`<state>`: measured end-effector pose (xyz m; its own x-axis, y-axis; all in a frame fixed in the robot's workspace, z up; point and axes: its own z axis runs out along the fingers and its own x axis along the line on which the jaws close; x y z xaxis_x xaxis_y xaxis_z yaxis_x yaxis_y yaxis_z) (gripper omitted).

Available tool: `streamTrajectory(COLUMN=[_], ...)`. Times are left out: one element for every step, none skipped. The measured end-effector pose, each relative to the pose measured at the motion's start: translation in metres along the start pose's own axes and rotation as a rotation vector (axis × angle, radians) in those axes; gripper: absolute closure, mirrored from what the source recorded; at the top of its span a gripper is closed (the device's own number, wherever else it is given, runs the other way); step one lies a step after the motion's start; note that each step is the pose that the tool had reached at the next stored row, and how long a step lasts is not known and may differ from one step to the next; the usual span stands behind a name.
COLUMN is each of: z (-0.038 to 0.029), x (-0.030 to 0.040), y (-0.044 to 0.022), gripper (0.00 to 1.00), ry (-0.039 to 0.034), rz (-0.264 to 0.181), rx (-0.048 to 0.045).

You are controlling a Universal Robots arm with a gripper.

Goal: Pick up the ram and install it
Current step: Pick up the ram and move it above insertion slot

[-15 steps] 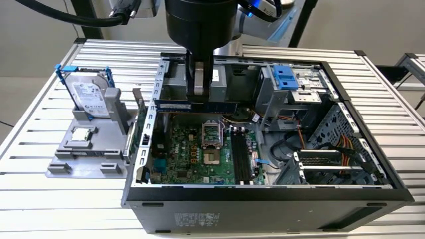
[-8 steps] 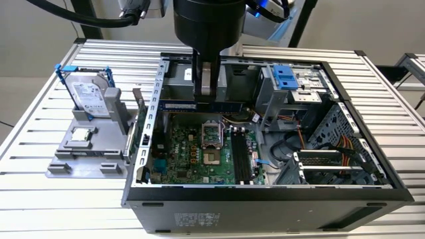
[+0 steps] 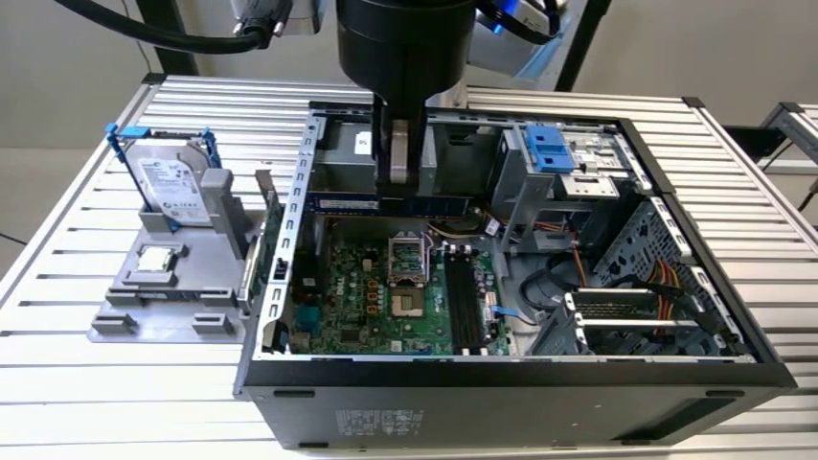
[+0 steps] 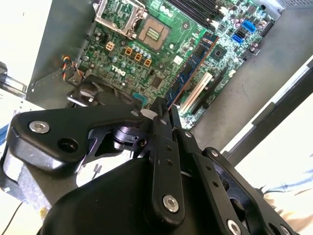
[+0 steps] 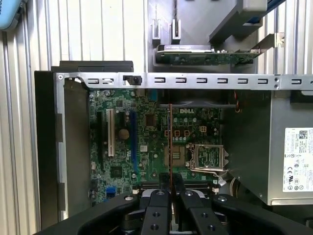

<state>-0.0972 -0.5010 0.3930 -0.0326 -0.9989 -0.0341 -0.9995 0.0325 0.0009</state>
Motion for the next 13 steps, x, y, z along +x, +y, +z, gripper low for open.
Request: streamTrajectory(z=[0.0000,0.0001,0.0001,0.0001,0.0002,0.0003,0.0003,0.0003,0.0003,0.0004,0.0005,0.0005,0.0006], x=[0.0000,-0.0001,-0.0001,-0.0001,-0.0002,-0.0002,-0.0003,-0.0003,-0.0004,-0.0004,-0.0005,-0.0006,-0.0006], y=[-0.0011,-0.0024,-0.0038,-0.0053,-0.0069,-0.0085,-0.0102,-0.0119,-0.0136,-0.0154,-0.0172,-0.0189,-0.0206], gripper=[1.00,1.00,1.00,1.00,1.00,1.00,1.00,1.00,1.00,1.00,1.00,1.00,1.00], ry=[0.0001,0.0000,0.0001,0.0001,0.0001,0.0000,0.0000,0.0000,0.0001,0.0000,0.0001,0.0001,0.0000], rz=[0.001,0.001,0.002,0.002,0.002,0.002,0.003,0.003,0.003,0.003,0.003,0.003,0.003], rx=[0.0000,0.0001,0.0001,0.0001,0.0000,0.0001,0.0001,0.0001,0.0001,0.0002,0.0001,0.0001,0.0002])
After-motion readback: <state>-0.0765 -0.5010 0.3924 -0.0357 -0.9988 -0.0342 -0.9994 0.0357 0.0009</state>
